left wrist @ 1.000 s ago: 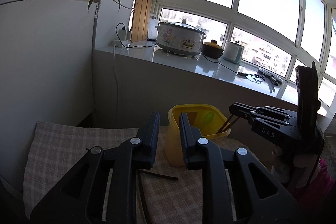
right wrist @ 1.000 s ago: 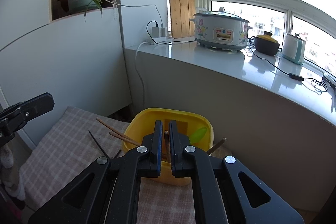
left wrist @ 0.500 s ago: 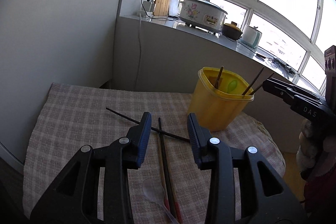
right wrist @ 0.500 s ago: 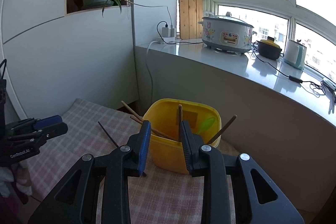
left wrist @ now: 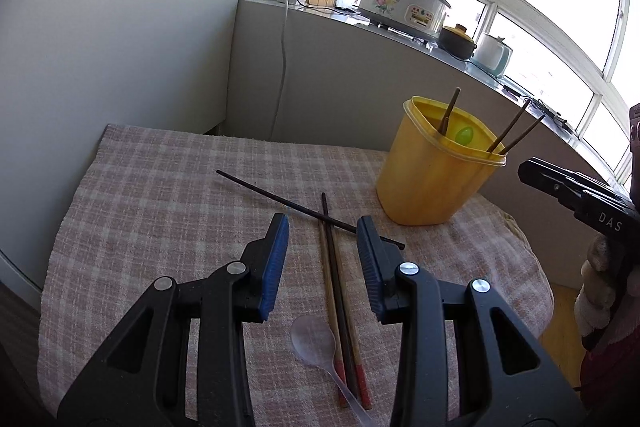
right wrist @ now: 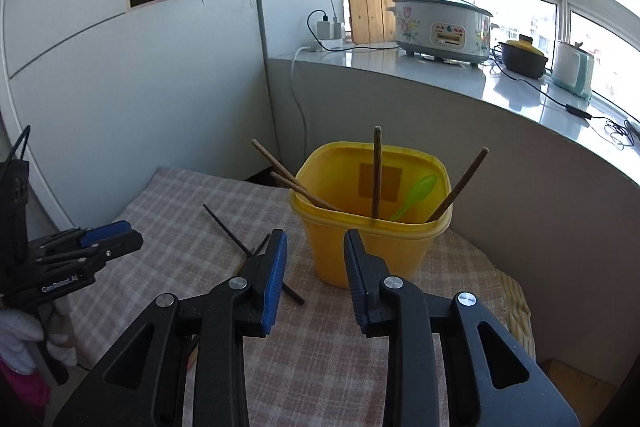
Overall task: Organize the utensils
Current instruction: 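Move both grippers back down to the remaining chopsticks on the cloth, then position left gripper over the clear spoon while right gripper closes on a black chopstick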
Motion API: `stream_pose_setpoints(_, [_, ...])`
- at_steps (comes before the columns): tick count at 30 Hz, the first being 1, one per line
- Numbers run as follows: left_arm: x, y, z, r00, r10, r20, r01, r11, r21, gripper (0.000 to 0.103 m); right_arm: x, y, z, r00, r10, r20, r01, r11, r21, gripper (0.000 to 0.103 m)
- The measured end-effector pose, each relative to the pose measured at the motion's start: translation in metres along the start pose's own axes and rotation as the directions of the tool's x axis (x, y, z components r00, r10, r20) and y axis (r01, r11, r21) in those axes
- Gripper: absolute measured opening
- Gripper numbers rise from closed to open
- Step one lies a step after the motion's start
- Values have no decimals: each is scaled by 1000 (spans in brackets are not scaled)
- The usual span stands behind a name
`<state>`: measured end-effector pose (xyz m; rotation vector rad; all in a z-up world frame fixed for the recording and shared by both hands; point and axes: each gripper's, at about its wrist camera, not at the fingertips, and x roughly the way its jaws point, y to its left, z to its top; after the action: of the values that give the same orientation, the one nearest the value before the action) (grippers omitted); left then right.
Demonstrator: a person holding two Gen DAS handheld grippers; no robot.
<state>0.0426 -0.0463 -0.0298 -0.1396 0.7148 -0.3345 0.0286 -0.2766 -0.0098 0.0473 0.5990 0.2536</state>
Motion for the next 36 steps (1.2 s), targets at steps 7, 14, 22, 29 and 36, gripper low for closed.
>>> stream_pose_setpoints(7, [12,3,-10,998,-13,-55,13,1000,-1,35,7,3,-10,999,21,-27,-22,1000,-15,28])
stream_pose_setpoints(14, [29,7,-23,990,-23,-139,23,1000,-3,35,25,16,-22,994,49,-97,-59,993,-105,28])
stream_pose_setpoints(22, [31,13,-44,978,-36,-203,33,999,-21,35,62,34,-29,975,82,-206,-120,977,-177,28])
stream_pose_setpoints(29, [32,19,-75,962,-26,-272,20,999,-26,35,97,46,-29,963,54,-263,-121,962,-244,28])
stream_pose_setpoints(36, [35,17,-81,957,-41,-287,32,999,-37,35,121,55,-27,952,49,-301,-135,954,-269,28])
